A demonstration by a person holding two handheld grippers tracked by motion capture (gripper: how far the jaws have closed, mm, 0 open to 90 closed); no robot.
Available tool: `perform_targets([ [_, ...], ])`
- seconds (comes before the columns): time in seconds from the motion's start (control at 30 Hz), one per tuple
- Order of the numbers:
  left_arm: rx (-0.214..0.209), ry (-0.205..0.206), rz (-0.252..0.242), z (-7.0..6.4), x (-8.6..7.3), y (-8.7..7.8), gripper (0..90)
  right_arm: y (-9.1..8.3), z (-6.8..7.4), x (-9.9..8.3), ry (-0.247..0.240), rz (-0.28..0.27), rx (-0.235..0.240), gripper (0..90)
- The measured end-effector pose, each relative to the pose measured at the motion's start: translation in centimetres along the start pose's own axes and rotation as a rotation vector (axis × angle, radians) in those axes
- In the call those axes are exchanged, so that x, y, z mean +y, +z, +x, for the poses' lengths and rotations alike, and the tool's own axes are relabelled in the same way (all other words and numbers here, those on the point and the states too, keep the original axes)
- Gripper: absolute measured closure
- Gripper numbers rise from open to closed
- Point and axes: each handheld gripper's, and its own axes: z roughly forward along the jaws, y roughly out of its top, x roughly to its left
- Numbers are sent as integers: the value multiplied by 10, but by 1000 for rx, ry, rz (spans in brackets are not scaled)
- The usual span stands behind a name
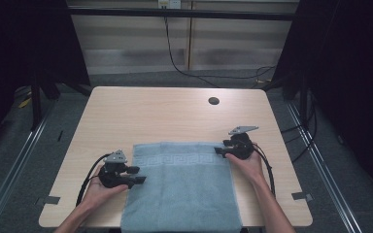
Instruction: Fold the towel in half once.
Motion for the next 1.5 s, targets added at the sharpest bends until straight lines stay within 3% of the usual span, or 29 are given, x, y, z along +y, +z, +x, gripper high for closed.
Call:
perform_targets([
  [0.07, 4, -8, -2, 4, 5, 1, 471, 2, 6, -1, -35, 1, -33, 481],
  [0.13, 13, -23, -8, 9, 11, 0, 461, 3, 8, 0, -38, 12, -42, 510],
  [0.2, 45, -39, -56, 16, 18, -3, 465, 2, 9, 0, -43, 12, -37, 609],
  [0.23, 45, -39, -56, 16, 18, -3, 463, 2, 9, 0, -43, 12, -37, 609],
  [0.27, 46, -54, -61, 23, 24, -3, 463, 1, 8, -1, -39, 8, -29, 666],
  [0.3, 94, -43, -78, 30, 33, -4, 466, 0, 7, -2, -36, 2, -19, 713],
  [0.37, 97, -45, -97, 34, 36, -3, 509, -1, 8, -3, -33, 5, -13, 756],
  [0.4, 125, -54, -120, 45, 44, 3, 505, -2, 8, -3, -31, 6, -8, 781],
  [0.53, 130, -67, -96, 56, 46, 13, 490, -3, 7, -5, -18, -2, 12, 822],
  [0.67, 186, -84, -69, 64, 41, 23, 455, -3, 7, -6, -20, -1, 10, 827],
  [0.73, 164, -108, -78, 68, 39, 22, 448, -3, 7, -6, -18, -4, 9, 826],
  [0.77, 173, -113, -82, 67, 38, 23, 450, -3, 7, -6, -14, -8, 14, 825],
  [1.0, 169, -56, -67, 64, 38, 29, 451, -3, 7, -7, -10, -12, 14, 825],
  [1.13, 167, 23, -53, 59, 37, 30, 556, -3, 8, -7, 2, -11, 10, 825],
  [1.23, 133, 43, -51, 55, 36, 30, 680, -3, 8, -8, 2, -15, 10, 826],
  [1.37, 95, -11, -53, 57, 35, 30, 813, -4, 9, -8, 6, -14, 9, 831],
  [1.5, 86, -39, -64, 59, 35, 27, 860, -5, 8, -10, 41, -15, 68, 845],
])
